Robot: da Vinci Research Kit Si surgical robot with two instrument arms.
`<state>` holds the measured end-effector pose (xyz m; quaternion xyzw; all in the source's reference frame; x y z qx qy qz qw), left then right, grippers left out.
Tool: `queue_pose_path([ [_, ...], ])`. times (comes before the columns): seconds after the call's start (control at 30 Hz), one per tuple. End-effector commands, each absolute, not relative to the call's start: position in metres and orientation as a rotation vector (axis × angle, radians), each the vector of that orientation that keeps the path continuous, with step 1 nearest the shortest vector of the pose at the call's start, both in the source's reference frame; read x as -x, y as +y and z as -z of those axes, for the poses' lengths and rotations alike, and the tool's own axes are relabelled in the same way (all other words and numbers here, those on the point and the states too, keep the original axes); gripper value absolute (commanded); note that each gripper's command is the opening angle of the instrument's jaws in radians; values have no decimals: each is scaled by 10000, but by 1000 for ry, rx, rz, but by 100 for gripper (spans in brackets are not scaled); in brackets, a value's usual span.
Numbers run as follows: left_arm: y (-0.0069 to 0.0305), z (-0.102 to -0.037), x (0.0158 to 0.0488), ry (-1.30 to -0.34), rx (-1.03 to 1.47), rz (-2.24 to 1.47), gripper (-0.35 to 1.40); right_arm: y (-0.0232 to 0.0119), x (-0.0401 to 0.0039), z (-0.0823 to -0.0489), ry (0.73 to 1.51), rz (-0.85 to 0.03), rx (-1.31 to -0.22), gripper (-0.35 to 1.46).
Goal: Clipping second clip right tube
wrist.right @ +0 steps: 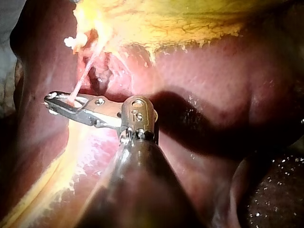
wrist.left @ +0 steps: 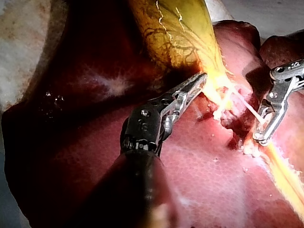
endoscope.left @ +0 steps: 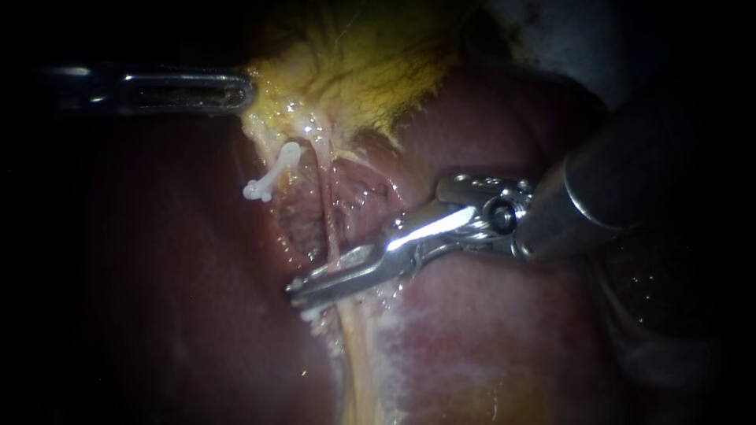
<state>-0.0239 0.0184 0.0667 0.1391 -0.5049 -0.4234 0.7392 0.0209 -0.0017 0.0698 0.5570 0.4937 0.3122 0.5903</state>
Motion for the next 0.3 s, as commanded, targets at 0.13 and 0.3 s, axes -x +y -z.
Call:
queue_pose_path([
  [0.13, 184, -667, 239, -1107, -305, 930, -35, -17, -208, -698, 1143, -701, -1315, -35],
  [0.3, 184, -667, 239, -1107, -305, 930, -35, -17, -208, -698, 1138, -697, -1312, -35],
])
